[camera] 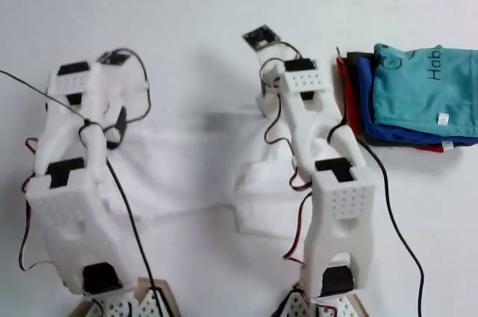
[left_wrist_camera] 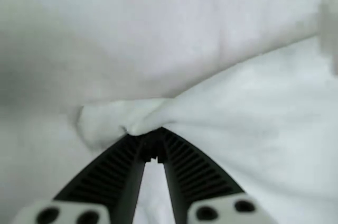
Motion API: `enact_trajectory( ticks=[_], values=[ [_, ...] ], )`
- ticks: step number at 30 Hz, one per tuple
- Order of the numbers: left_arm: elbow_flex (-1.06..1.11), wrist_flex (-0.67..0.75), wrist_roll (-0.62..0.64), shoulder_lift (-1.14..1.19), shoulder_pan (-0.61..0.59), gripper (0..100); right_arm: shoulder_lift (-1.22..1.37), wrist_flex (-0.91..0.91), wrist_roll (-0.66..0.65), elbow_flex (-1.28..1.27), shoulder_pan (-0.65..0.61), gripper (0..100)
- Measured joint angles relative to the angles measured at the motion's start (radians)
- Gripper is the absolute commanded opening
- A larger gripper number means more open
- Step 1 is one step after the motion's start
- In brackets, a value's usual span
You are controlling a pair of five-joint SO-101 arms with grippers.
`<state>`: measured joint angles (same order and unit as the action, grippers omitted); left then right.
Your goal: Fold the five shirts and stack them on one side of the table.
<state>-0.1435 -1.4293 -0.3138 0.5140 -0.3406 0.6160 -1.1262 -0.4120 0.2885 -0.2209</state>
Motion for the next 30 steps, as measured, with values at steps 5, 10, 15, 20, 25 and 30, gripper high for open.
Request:
enact_trajectory(
  ticks=[5,10,15,20,25,30],
  values=[
    [-0.1,-0.06,0.0,0.0,0.0,3,0.0,-0.052,0.009,0.075,0.003,1.8],
    [-0.12,-0.123,-0.011,0.0,0.017,3,0.0,-0.141,0.009,0.127,0.002,1.8],
    [-0.114,-0.141,-0.011,-0.018,0.025,3,0.0,-0.229,0.038,0.195,-0.005,1.8],
    [0.008,-0.152,-0.011,-0.222,0.025,3,-0.061,-0.313,0.06,0.201,-0.02,1.8],
    [0.287,-0.069,-0.031,-0.503,0.02,3,-0.19,-0.394,0.06,0.203,-0.08,1.8],
    [0.644,0.081,-0.058,-0.69,0.023,3,-0.253,-0.448,0.06,0.166,-0.13,1.8]
  ],
)
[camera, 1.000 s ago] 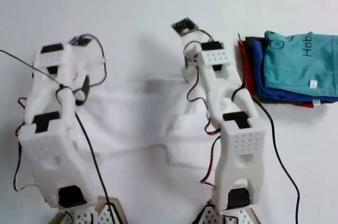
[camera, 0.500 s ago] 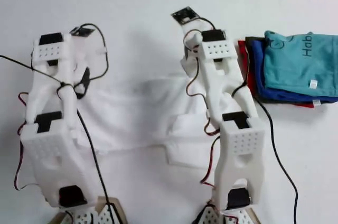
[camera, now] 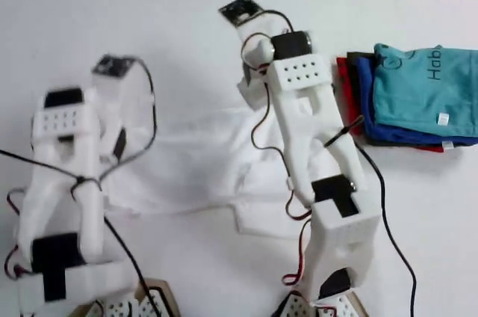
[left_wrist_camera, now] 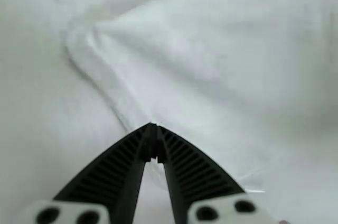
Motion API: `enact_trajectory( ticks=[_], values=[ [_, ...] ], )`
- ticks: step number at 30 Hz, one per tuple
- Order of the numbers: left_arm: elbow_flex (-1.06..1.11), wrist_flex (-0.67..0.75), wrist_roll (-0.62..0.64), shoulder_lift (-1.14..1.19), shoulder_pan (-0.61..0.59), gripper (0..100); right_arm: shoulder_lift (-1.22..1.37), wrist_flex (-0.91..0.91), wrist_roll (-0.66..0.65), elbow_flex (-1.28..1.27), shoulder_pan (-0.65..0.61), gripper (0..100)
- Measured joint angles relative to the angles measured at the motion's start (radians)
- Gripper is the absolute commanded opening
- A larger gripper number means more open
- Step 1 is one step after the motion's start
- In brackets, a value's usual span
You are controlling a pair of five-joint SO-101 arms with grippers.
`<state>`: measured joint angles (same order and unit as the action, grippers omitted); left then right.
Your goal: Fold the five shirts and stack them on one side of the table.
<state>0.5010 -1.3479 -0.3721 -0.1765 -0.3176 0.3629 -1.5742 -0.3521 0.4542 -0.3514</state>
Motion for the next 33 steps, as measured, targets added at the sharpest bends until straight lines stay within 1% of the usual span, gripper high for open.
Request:
enact_trajectory(
  ticks=[3,5,8,12,16,21,24,28,33],
  values=[
    [0.17,0.075,0.0,-0.074,-0.002,3,-0.028,0.005,0.0,-0.092,-0.012,1.8],
    [0.265,0.14,-0.003,-0.123,-0.009,3,-0.064,0.046,0.0,-0.187,-0.012,1.8],
    [0.385,0.244,-0.002,-0.176,-0.031,3,-0.137,0.163,0.0,-0.367,-0.009,1.8],
    [0.5,0.351,-0.002,-0.207,-0.029,3,-0.213,0.35,0.0,-0.635,-0.011,1.8],
    [0.588,0.43,-0.003,-0.215,-0.029,3,-0.229,0.479,0.0,-0.802,-0.011,1.8],
    [0.614,0.459,0.0,-0.233,-0.029,3,-0.252,0.5,0.0,-0.899,-0.011,1.8],
    [0.621,0.47,0.0,-0.235,-0.029,3,-0.299,0.471,0.0,-0.941,-0.011,1.8],
    [0.621,0.476,0.0,-0.235,-0.029,3,-0.41,0.423,0.0,-1.019,-0.011,1.8],
    [0.623,0.476,0.0,-0.235,-0.029,3,-0.591,0.416,-0.018,-1.142,-0.011,1.8]
  ],
)
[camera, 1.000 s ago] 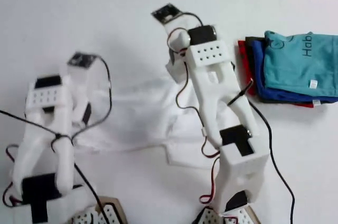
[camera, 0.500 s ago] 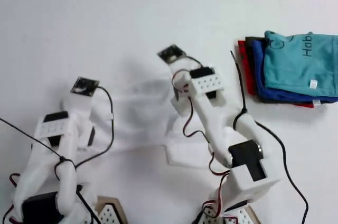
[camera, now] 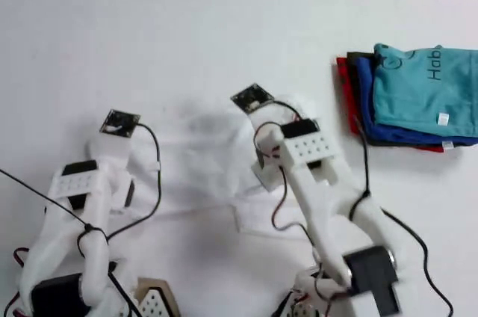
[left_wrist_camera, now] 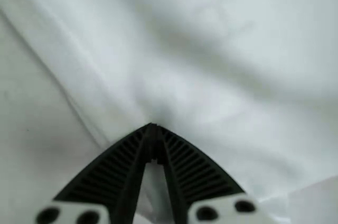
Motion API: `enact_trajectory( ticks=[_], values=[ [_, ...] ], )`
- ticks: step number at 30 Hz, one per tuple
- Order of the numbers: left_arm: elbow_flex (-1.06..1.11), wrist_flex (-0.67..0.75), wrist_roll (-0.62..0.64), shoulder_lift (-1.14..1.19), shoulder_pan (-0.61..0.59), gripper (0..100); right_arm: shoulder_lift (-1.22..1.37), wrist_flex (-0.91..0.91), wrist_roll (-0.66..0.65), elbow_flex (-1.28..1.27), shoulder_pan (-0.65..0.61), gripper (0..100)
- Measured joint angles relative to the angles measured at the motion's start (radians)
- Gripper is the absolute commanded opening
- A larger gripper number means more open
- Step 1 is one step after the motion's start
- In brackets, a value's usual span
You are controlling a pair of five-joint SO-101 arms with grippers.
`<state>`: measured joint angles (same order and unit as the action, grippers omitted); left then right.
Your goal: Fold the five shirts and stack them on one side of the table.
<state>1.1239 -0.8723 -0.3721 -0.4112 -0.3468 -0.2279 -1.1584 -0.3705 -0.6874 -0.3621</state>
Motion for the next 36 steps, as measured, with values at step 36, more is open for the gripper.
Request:
enact_trajectory(
  ticks=[36],
  values=[
    [0.0,0.002,0.0,0.0,0.0,3,-0.055,0.061,-0.08,-0.133,-0.031,1.8]
  ],
)
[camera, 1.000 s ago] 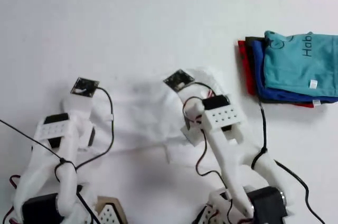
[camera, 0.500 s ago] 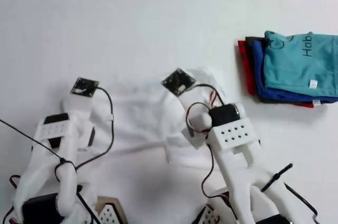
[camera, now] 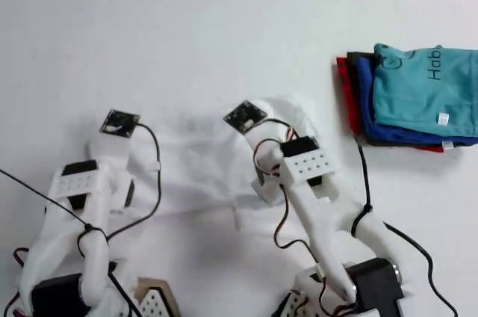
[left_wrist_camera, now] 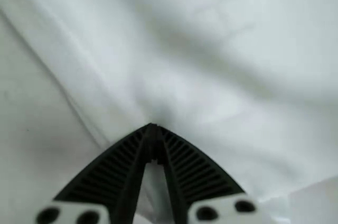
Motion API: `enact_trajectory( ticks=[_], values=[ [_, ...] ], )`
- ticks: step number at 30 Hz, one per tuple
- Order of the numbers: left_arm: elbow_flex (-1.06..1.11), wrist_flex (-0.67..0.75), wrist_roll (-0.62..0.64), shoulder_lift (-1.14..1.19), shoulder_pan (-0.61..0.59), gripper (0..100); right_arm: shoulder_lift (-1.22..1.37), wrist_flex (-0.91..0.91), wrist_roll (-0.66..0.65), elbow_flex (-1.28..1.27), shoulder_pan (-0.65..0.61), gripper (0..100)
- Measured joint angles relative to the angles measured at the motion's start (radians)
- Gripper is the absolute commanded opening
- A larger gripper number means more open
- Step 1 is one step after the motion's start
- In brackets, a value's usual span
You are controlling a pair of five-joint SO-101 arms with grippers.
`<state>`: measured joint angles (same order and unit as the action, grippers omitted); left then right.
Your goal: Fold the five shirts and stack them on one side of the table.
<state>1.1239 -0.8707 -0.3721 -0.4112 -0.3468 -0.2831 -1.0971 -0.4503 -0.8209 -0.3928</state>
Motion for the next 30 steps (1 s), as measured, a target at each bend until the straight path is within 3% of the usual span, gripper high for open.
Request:
enact_trajectory(
  ticks=[8,17,23,30],
  values=[
    [0.0,0.0,0.0,0.0,0.0,3,-0.005,-0.095,-0.048,-0.017,-0.003,1.8],
    [0.0,0.002,0.0,0.0,0.0,3,-0.021,-0.141,-0.075,-0.071,-0.183,1.8],
    [0.0,0.002,0.0,0.0,0.0,3,-0.021,-0.167,-0.075,-0.071,-0.199,2.3],
    [0.0,0.002,0.0,0.0,0.0,3,-0.021,-0.235,-0.081,-0.071,-0.238,27.0]
  ],
)
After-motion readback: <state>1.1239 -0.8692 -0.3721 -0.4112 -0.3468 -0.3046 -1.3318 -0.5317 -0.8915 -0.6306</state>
